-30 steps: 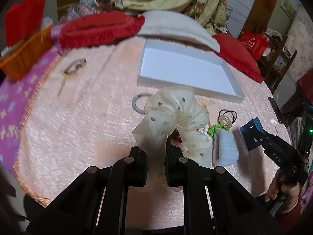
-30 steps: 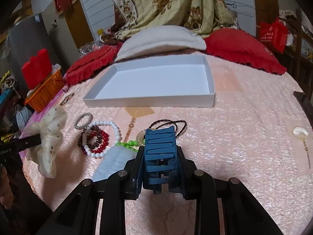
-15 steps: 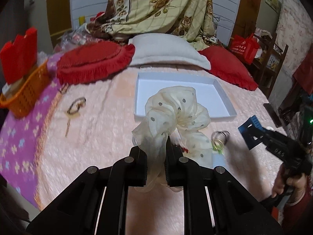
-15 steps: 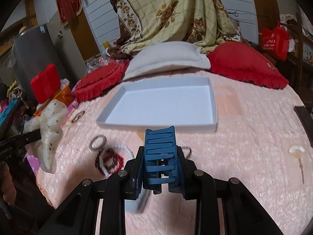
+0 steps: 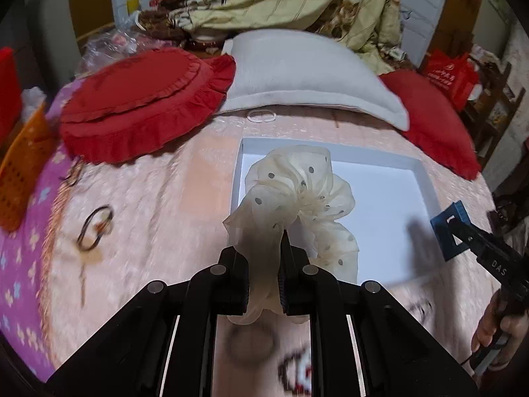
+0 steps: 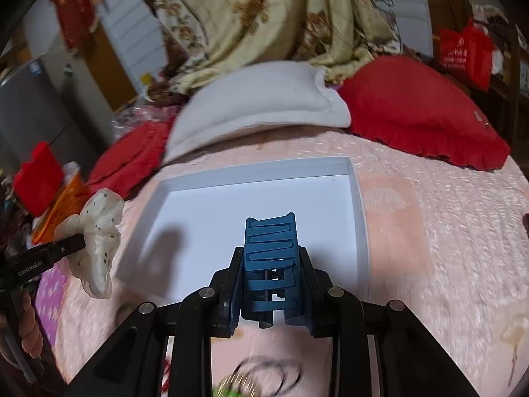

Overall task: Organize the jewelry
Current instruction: 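Place the scrunchie in the white tray while right tool places the blue clip there, then grasp the silver bangle with left tool while right tool grasps light-blue hair tie, then place the bangle in the tray while right tool places the hair tie there, then move both tools back to the bracelets beside the tray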

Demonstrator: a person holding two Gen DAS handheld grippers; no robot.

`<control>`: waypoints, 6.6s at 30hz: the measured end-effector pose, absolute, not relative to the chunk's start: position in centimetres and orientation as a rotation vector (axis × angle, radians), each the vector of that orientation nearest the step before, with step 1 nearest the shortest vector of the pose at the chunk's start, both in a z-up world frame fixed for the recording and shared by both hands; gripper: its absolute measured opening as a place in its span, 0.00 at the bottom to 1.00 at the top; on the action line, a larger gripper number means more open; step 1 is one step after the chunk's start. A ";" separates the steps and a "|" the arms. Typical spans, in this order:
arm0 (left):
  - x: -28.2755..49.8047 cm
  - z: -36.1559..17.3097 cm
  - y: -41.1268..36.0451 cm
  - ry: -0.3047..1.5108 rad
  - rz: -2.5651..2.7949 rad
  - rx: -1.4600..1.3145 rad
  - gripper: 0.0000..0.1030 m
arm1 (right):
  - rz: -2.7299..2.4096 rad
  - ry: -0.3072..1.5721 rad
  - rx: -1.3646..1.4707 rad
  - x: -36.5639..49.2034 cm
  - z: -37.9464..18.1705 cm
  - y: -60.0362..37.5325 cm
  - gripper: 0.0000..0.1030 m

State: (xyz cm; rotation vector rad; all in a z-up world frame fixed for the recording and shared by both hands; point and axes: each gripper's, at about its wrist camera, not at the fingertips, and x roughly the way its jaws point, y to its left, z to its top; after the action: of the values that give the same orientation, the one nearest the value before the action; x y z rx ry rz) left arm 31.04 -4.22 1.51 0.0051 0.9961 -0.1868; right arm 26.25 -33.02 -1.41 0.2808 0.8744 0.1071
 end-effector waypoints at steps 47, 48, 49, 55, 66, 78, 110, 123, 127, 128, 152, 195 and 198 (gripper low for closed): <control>17.9 0.5 1.4 0.901 -0.055 0.049 0.45 | 0.062 0.804 0.164 14.9 -0.4 -33.4 0.76; 17.2 -0.1 1.8 0.917 -0.058 0.029 0.45 | 0.063 0.807 0.177 14.0 -0.8 -33.3 0.76; 16.6 -0.6 2.0 0.929 -0.058 0.009 0.45 | 0.066 0.820 0.198 12.7 -1.4 -32.9 0.76; 15.0 -3.6 2.8 1.004 -0.056 -0.045 0.45 | 0.184 0.895 0.414 8.1 -4.6 -31.1 0.63; 17.2 -5.2 2.7 1.027 -0.096 -0.067 0.45 | 0.240 0.965 0.418 7.2 -6.9 -26.5 0.63; 22.3 -7.5 1.8 1.078 -0.130 -0.065 0.45 | 0.235 0.991 0.360 8.3 -8.1 -24.9 0.63; 15.7 -0.8 -1.0 0.946 -0.238 -0.052 0.06 | 0.281 0.954 0.357 6.6 -7.1 -23.9 0.28; 15.7 2.8 -3.0 0.901 -0.280 -0.004 0.06 | 0.260 0.856 0.407 7.8 -2.6 -27.9 0.27; 17.7 3.3 -4.5 0.914 -0.295 0.009 0.06 | 0.241 0.818 0.406 10.1 -0.6 -29.7 0.27; 18.3 3.4 -5.0 0.915 -0.298 0.013 0.06 | 0.231 0.809 0.401 11.0 -0.2 -30.3 0.27; 40.8 -4.8 -13.6 1.085 -0.263 0.012 0.07 | 0.168 0.929 0.328 33.0 -6.2 -32.4 0.28; 13.9 -0.4 0.8 0.912 -0.032 -0.116 0.38 | -0.048 0.784 0.240 6.7 -1.8 -30.6 0.54; 12.2 -0.6 1.5 0.891 -0.003 -0.104 0.38 | -0.130 0.696 0.121 5.0 -0.4 -29.0 0.54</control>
State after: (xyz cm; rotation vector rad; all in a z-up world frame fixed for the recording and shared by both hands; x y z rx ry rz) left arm 12.24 1.45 -0.60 -0.1040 0.8907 -0.0029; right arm 5.03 -29.02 -0.35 0.1213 0.6957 -0.1299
